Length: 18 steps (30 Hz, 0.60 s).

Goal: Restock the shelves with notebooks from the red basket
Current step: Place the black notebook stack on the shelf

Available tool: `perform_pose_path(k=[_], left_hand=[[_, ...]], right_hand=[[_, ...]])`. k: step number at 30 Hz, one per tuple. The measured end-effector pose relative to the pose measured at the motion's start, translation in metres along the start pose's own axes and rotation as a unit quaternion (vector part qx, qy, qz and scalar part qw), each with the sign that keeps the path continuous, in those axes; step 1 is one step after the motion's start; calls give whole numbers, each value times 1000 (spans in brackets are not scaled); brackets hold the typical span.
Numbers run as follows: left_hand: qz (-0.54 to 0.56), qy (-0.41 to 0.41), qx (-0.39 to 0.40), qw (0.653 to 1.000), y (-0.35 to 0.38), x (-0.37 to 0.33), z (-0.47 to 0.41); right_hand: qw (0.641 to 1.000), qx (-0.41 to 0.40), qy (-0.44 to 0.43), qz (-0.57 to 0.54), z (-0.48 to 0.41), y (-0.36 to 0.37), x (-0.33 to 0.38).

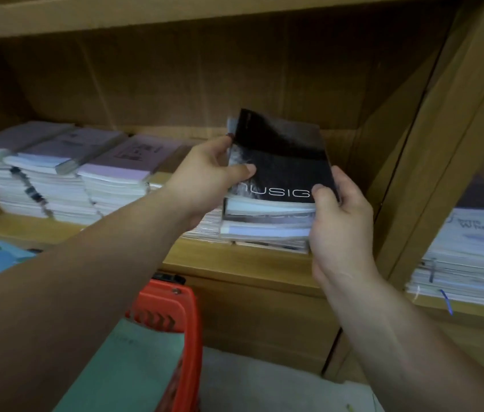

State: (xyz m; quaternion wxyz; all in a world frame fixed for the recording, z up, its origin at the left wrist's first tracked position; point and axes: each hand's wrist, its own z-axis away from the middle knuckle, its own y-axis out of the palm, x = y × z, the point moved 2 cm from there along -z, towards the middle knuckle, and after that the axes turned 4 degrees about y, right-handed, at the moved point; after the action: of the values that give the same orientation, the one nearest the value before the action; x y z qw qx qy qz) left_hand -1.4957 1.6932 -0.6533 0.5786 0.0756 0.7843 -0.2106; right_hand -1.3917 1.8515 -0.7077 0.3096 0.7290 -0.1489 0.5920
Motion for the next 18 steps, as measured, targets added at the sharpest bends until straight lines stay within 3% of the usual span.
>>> perform_pose_path(k=[4,6,9,13,18], left_hand=[[-96,14,12,995,20,17,-16],[-204,56,12,977,19,21,-12],[-425,176,-11,888,6,19,2],[-576,101,104,805,-4,46,2],[-587,105,94,798,-7,52,-17]], right_hand=[[999,-42,25,21,-18,-5,-22],[996,-60,42,48,-30,-5,-30],[992,-66,50,98,-42,-3,-35],[975,-51,18,215,-61,5,-36],[974,21,79,209,-68,6,-54]])
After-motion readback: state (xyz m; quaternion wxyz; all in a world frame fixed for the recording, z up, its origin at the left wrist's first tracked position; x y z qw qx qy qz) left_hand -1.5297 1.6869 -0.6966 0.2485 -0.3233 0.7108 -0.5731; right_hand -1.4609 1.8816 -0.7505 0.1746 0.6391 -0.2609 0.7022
